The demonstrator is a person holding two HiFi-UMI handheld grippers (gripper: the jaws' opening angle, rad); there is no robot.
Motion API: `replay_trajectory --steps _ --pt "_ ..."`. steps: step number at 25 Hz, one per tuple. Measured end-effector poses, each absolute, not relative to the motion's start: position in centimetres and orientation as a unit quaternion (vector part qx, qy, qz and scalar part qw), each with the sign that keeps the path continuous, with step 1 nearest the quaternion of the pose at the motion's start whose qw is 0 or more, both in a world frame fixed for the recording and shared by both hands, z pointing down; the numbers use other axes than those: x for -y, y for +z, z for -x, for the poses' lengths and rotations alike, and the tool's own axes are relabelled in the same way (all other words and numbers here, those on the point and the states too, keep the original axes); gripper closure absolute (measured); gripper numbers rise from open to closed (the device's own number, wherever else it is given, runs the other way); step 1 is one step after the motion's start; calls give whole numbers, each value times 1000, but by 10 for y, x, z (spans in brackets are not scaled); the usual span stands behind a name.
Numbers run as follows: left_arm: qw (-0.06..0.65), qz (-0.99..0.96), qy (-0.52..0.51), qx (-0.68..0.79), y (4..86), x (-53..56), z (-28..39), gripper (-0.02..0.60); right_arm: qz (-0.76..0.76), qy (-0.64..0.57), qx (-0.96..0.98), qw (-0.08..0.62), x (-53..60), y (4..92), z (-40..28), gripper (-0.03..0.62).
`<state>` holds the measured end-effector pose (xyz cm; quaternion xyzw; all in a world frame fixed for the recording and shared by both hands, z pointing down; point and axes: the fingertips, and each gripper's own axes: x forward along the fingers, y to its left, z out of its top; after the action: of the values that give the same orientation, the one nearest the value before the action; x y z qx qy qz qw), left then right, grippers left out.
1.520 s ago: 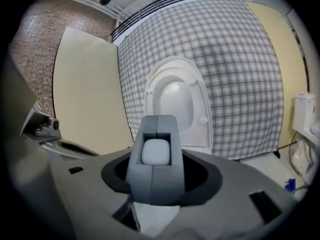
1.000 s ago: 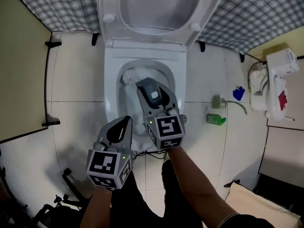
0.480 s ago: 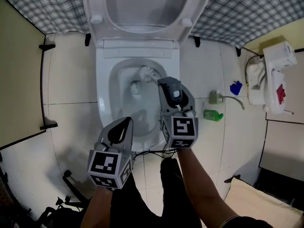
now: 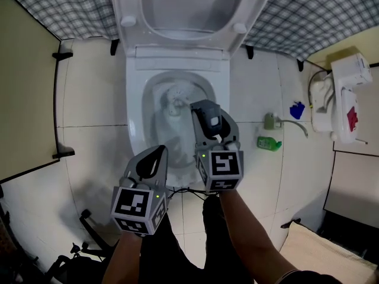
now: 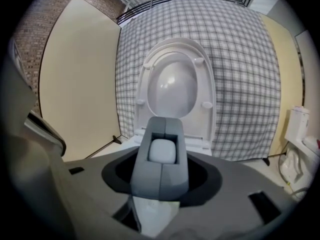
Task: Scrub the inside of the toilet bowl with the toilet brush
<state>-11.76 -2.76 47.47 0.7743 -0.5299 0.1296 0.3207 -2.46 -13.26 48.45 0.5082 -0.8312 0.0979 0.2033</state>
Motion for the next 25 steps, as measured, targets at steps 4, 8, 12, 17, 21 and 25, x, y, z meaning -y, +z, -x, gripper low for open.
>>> replay_trajectory --steps 4,8,12,17,21,25 --pt "323 -768 126 539 475 25 129 574 -462 108 860 187 120 483 78 376" --pt "326 -764 126 543 477 20 134 574 -438 94 873 193 112 481 106 378" --pt "329 -762 126 543 479 20 134 574 -453 84 864 205 121 484 94 381" --pt "331 -768 130 532 483 24 117 574 -488 78 842 217 143 497 48 382" --pt "333 -774 139 521 487 24 103 574 -508 73 828 227 146 497 14 384" --pt "336 -779 141 511 488 23 89 574 -525 62 814 240 138 486 -14 384"
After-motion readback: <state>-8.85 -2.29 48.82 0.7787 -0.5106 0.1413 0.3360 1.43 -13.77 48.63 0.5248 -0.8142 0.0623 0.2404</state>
